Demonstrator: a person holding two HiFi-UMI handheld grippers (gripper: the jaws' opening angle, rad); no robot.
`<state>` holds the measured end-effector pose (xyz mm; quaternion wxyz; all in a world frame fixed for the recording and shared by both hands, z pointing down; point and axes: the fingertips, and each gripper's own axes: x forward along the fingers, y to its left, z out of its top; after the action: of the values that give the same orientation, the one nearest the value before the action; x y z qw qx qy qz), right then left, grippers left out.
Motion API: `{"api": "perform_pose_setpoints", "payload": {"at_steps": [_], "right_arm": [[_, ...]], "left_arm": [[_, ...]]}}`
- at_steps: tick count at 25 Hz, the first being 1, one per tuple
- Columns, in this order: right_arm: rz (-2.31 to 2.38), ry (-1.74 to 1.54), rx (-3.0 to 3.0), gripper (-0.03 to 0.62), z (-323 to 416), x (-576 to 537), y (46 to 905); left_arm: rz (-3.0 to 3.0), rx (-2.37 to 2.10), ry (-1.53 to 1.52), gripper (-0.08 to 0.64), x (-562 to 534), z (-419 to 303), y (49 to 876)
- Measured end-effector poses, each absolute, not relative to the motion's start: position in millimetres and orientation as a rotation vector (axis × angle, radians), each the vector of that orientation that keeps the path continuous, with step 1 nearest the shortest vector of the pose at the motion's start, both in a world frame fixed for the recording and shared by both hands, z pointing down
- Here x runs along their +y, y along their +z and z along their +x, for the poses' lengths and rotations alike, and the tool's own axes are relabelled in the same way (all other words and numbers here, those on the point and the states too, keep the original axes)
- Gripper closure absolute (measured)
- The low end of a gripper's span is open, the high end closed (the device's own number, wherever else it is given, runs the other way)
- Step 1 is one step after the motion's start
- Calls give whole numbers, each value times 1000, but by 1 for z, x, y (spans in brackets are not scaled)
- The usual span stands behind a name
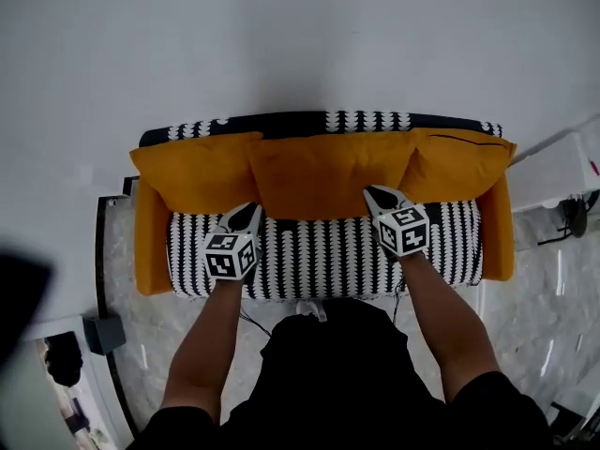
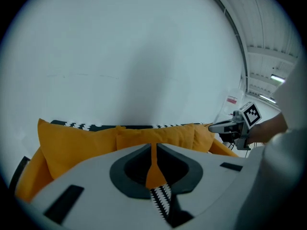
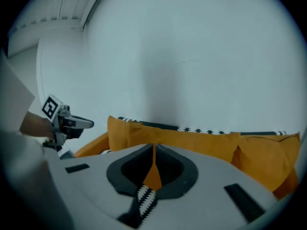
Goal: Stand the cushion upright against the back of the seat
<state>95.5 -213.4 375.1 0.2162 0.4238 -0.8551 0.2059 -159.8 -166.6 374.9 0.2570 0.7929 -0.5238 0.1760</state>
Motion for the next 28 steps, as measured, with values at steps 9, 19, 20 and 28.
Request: {"api": "perform_pose_setpoints", "payload": {"at_steps": [9, 19, 20, 28], "right_arm": [[1243, 630, -2539, 555, 76, -104, 278], [1212, 635, -2613, 554, 84, 14, 232], [1214, 628, -2629, 554, 86, 19, 228], [1169, 667, -2699, 555, 90, 33, 208]], "left_arm": [[2338, -1254, 421, 543, -78, -113, 298], [2411, -1110, 434, 544, 43, -80, 263], [2420, -1112, 430, 544, 50, -78, 260], [2486, -1202, 342, 545, 61, -49, 231]]}}
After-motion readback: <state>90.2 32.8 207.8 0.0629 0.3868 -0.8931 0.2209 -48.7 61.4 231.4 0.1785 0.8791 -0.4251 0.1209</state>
